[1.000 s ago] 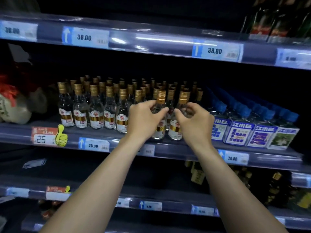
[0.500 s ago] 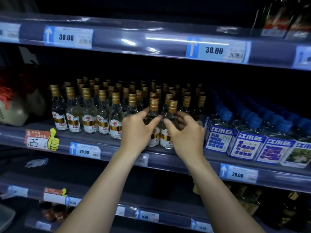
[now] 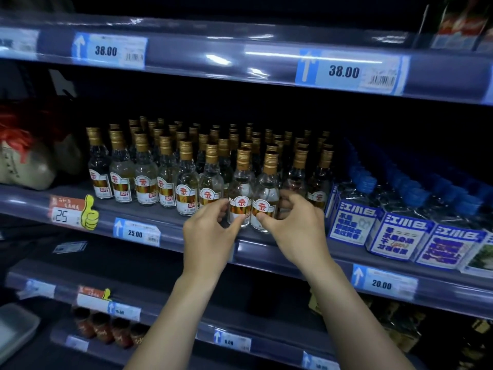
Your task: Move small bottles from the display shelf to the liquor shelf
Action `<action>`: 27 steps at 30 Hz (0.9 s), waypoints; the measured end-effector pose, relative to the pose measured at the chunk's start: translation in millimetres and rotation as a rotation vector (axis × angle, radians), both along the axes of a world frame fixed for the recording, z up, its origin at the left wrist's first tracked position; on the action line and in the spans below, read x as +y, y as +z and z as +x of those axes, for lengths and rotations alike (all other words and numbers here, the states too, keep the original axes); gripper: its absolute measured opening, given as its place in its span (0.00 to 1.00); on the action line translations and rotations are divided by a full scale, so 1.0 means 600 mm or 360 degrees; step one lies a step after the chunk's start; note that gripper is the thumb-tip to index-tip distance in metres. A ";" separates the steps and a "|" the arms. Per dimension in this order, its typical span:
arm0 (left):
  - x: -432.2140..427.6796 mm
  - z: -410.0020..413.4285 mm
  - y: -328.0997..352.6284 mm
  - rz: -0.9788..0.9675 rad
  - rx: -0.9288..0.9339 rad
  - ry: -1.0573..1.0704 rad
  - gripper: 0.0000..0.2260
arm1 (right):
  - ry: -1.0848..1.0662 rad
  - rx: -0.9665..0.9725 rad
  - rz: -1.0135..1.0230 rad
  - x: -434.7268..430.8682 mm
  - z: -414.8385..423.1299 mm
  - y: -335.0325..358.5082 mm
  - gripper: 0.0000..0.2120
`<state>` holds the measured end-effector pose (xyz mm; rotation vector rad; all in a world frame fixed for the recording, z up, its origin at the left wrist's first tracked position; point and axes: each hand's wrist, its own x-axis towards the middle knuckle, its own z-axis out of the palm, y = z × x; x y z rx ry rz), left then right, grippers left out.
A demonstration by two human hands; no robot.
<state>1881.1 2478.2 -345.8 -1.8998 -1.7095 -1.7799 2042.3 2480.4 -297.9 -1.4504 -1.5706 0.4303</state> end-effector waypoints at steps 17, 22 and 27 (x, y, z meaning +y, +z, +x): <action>-0.066 -0.028 0.000 0.0044 -0.0043 0.0116 0.14 | 0.0032 -0.0172 0.0239 -0.039 0.002 -0.005 0.28; -0.162 -0.065 -0.057 -0.0031 0.0078 0.0332 0.11 | 0.0314 -0.0097 0.0501 -0.106 -0.062 -0.049 0.17; -0.292 -0.155 -0.133 -0.0379 0.0071 0.0472 0.14 | 0.0774 -0.0165 0.0105 -0.181 -0.187 -0.142 0.17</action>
